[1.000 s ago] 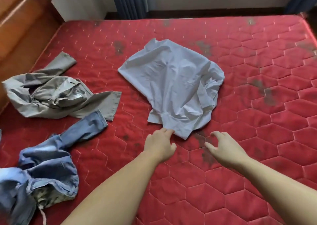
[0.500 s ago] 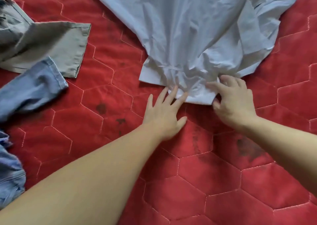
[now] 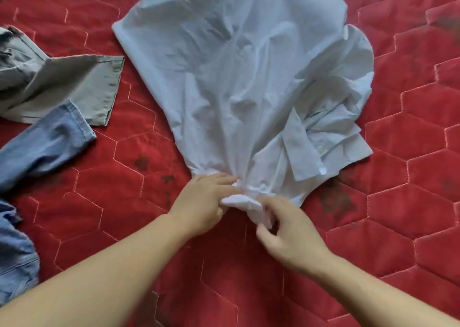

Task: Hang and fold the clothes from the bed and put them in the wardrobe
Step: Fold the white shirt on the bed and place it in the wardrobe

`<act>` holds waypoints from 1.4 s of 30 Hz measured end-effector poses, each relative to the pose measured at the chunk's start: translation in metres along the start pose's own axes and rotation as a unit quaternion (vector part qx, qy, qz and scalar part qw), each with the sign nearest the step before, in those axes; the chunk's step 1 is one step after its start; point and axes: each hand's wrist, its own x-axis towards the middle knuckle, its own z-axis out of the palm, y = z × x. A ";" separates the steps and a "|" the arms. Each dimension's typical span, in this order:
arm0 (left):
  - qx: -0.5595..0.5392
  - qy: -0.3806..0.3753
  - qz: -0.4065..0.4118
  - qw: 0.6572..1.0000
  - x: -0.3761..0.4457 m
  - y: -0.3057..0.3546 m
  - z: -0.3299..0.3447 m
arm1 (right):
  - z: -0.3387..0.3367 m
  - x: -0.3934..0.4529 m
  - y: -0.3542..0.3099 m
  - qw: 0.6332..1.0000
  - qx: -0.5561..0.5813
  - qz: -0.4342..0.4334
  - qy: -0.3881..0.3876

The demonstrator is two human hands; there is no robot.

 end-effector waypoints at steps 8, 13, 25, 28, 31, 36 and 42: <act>-0.136 -0.048 -0.038 0.989 -0.045 0.061 0.021 | -0.057 0.025 0.027 0.948 0.097 0.269 0.139; -0.294 -0.103 -0.162 0.936 -0.046 0.108 0.017 | -0.050 -0.009 0.011 0.975 0.048 0.197 0.093; -0.274 0.035 -0.243 0.930 -0.036 0.137 0.015 | -0.022 -0.120 -0.023 0.999 0.015 0.003 -0.043; -0.233 0.011 -0.148 0.961 -0.044 0.147 0.006 | -0.052 -0.102 -0.004 0.983 -0.011 0.038 0.179; -0.205 -0.048 -0.073 0.975 -0.053 0.168 -0.002 | -0.079 -0.086 0.010 0.976 -0.111 0.078 0.168; -0.130 -0.051 -0.025 0.990 -0.068 0.199 -0.039 | -0.120 -0.083 0.008 0.958 -0.278 0.027 0.066; -0.036 0.044 -0.098 0.994 -0.102 0.231 -0.145 | -0.224 -0.105 -0.082 0.970 -0.227 -0.078 -0.021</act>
